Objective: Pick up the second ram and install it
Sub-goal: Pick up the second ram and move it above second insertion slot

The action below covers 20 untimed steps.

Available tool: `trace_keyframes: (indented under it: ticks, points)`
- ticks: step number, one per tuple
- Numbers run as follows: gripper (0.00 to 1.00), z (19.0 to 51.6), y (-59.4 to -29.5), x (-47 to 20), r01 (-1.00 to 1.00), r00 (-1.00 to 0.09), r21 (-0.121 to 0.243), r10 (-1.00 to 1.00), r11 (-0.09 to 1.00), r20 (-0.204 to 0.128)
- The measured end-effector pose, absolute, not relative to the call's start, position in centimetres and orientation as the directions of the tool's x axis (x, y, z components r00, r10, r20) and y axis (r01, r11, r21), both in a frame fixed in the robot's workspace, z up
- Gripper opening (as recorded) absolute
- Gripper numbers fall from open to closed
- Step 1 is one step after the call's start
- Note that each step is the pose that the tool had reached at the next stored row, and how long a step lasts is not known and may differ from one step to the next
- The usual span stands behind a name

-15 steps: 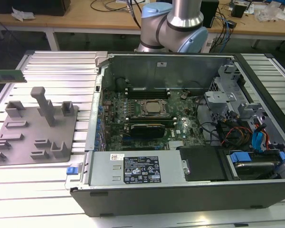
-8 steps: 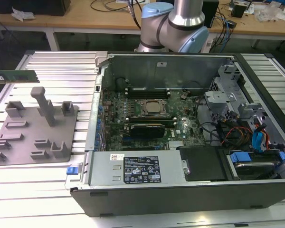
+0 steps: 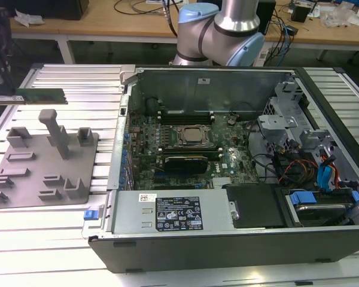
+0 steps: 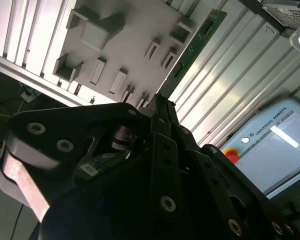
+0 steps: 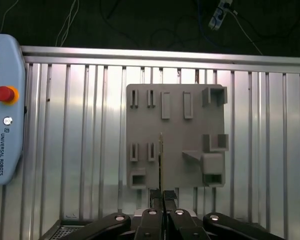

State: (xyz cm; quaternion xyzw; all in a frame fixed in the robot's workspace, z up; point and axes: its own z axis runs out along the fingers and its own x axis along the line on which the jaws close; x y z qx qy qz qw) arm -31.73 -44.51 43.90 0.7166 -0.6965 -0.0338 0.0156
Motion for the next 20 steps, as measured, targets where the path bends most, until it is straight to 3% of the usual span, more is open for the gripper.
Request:
trace_keyframes:
  ticks: [20]
  points:
    - [0.1, 43.9, -44.5, -25.8, -0.997, 0.027, 0.076, -0.999, -0.029, -0.027]
